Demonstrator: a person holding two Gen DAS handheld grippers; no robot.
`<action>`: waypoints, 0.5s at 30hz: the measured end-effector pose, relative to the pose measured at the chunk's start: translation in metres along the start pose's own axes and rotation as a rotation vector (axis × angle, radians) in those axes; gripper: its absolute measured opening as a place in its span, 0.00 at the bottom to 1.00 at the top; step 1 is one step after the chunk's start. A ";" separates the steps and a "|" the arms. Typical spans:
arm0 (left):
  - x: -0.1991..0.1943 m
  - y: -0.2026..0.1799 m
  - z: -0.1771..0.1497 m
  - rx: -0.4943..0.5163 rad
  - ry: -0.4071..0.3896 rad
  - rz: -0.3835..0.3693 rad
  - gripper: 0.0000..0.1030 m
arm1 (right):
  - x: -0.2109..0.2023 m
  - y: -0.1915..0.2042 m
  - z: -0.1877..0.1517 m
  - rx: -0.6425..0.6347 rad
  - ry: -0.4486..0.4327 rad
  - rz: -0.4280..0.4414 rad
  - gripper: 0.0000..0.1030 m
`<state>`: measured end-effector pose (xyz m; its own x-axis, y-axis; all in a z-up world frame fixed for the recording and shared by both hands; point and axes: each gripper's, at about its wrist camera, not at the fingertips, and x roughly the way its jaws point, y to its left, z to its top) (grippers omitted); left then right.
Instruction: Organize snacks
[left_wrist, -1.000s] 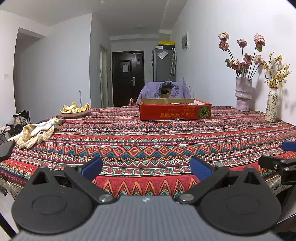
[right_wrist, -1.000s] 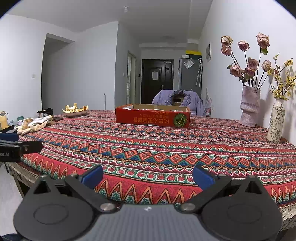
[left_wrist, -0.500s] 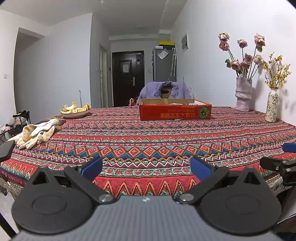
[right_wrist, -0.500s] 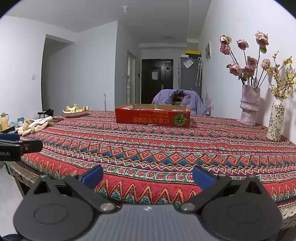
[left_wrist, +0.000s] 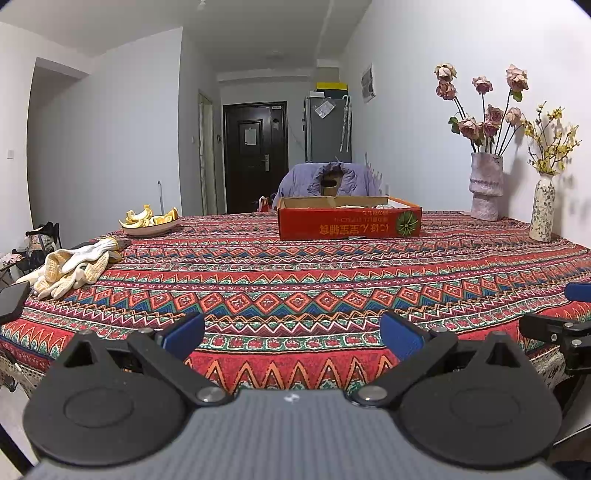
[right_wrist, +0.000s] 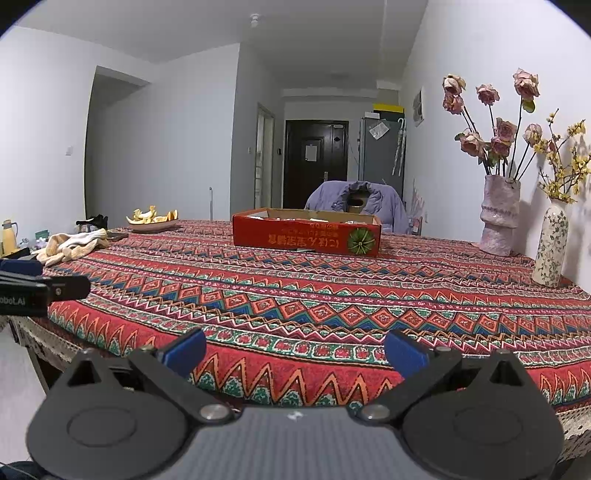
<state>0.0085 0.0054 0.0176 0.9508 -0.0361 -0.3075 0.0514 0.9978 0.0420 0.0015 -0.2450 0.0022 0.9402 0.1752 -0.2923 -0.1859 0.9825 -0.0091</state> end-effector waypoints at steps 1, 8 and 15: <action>0.000 0.000 0.000 0.001 0.000 -0.003 1.00 | 0.000 0.000 0.000 0.001 0.002 0.000 1.00; -0.003 -0.001 0.001 0.013 -0.012 -0.006 1.00 | -0.001 -0.002 0.001 0.004 -0.005 -0.005 1.00; -0.001 0.001 0.002 -0.002 -0.004 0.003 1.00 | -0.001 -0.003 0.000 0.006 -0.006 -0.009 1.00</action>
<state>0.0077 0.0064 0.0196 0.9522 -0.0329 -0.3038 0.0477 0.9980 0.0415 0.0015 -0.2482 0.0029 0.9435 0.1663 -0.2867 -0.1753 0.9845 -0.0059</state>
